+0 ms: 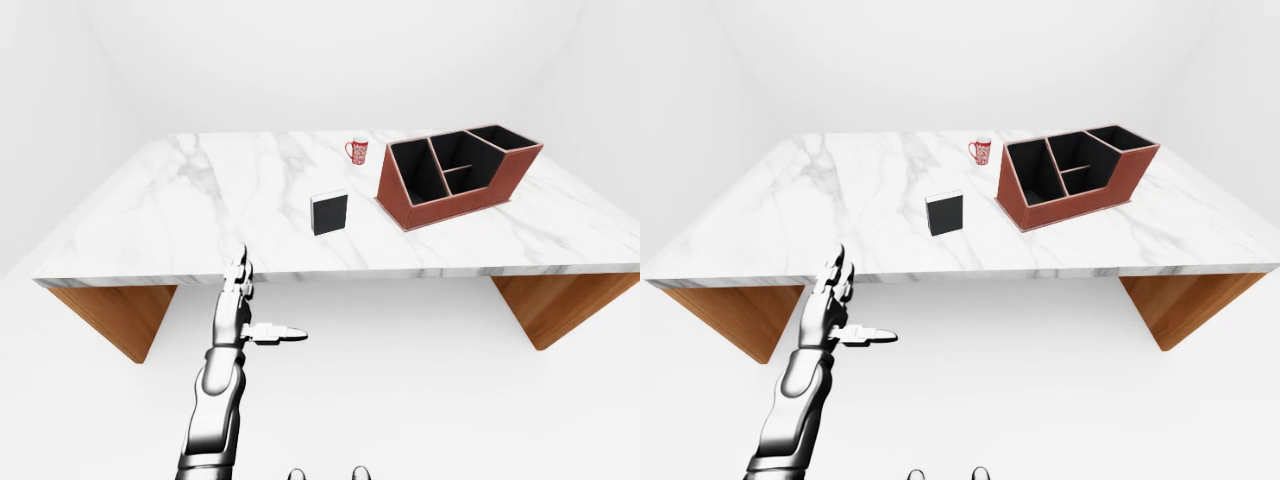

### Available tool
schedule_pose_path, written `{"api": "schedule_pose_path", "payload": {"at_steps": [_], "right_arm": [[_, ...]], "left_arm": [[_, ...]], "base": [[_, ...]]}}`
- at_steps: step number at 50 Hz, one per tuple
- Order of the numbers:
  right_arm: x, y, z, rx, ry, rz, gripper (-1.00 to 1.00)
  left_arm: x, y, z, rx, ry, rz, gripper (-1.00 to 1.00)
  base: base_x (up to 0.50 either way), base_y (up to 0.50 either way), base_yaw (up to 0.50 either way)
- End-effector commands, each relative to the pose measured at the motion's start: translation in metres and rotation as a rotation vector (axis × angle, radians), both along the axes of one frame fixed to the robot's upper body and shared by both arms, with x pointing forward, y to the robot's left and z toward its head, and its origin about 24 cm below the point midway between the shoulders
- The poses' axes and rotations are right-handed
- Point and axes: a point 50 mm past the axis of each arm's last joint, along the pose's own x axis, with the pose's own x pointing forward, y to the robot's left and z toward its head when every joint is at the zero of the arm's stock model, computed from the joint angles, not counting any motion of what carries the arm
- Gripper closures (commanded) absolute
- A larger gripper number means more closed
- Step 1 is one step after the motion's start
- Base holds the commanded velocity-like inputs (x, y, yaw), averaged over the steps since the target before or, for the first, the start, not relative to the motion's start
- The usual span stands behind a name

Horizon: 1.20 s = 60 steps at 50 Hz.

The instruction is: Pick up the book and place it in the left compartment of the caddy.

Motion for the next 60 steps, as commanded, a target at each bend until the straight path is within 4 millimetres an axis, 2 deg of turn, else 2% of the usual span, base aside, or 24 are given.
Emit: {"api": "schedule_pose_path", "payload": {"at_steps": [1, 5, 10, 18, 28, 36, 42, 60], "right_arm": [[-0.028, -0.023, -0.007, 0.041, 0.016, -0.064, -1.00], [-0.033, -0.027, -0.009, 0.045, 0.024, -0.082, -1.00], [-0.038, -0.031, -0.013, 0.057, 0.041, -0.096, -1.00], [-0.034, -0.032, -0.019, 0.061, 0.080, -0.095, -1.00], [-0.038, -0.036, -0.022, 0.068, 0.095, -0.103, -1.00], [-0.035, -0.037, -0.027, 0.082, 0.109, -0.097, -1.00], [-0.032, -0.033, -0.019, 0.053, 0.106, -0.098, -1.00], [-0.032, -0.033, -0.020, 0.056, 0.107, -0.100, -1.00]], "left_arm": [[0.004, 0.002, -0.012, -0.001, 0.054, 0.000, -1.00], [0.006, 0.003, -0.018, 0.001, 0.079, 0.001, -1.00], [0.004, 0.001, -0.014, 0.004, 0.062, -0.002, -1.00], [0.003, 0.000, -0.013, 0.009, 0.056, -0.004, -1.00], [-0.001, -0.002, -0.006, 0.013, 0.025, -0.009, -1.00], [0.001, -0.001, -0.010, 0.014, 0.043, -0.010, -1.00], [0.002, -0.001, -0.011, 0.013, 0.048, -0.009, -1.00], [0.002, -0.001, -0.011, 0.013, 0.050, -0.008, -1.00]], "base": [[0.00, 0.00, 0.00], [0.00, 0.00, 0.00], [0.00, 0.00, 0.00], [0.00, 0.00, 0.00], [0.00, 0.00, 0.00], [0.00, 0.00, 0.00], [0.00, 0.00, 0.00], [0.00, 0.00, 0.00]]}}
